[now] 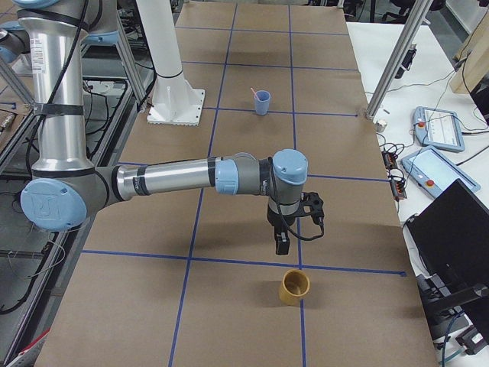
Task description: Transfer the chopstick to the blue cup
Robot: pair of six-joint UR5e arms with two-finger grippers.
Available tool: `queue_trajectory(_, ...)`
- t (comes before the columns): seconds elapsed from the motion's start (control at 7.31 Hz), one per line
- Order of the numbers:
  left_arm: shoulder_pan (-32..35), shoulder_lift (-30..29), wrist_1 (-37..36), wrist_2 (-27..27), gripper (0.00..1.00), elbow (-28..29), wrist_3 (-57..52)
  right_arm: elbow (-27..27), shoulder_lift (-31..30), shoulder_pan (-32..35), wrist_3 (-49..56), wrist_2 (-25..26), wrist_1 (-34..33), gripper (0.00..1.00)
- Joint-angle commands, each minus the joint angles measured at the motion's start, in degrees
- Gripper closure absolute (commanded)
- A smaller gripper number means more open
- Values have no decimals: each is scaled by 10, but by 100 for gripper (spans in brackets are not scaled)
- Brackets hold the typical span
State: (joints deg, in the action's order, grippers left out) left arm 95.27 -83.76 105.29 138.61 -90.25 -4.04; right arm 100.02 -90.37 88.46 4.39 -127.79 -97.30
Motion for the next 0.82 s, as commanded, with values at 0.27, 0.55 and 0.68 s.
queue_trajectory(0.27, 0, -1, 0, -9, 1, 1, 0, 0, -1, 0, 0, 0, 0, 0)
queue_trajectory(0.55, 0, -1, 0, -10, 1, 1, 0, 0, -1, 0, 0, 0, 0, 0)
queue_trajectory(0.68, 0, 0, 0, -16, 1, 1, 0, 0, -1, 0, 0, 0, 0, 0)
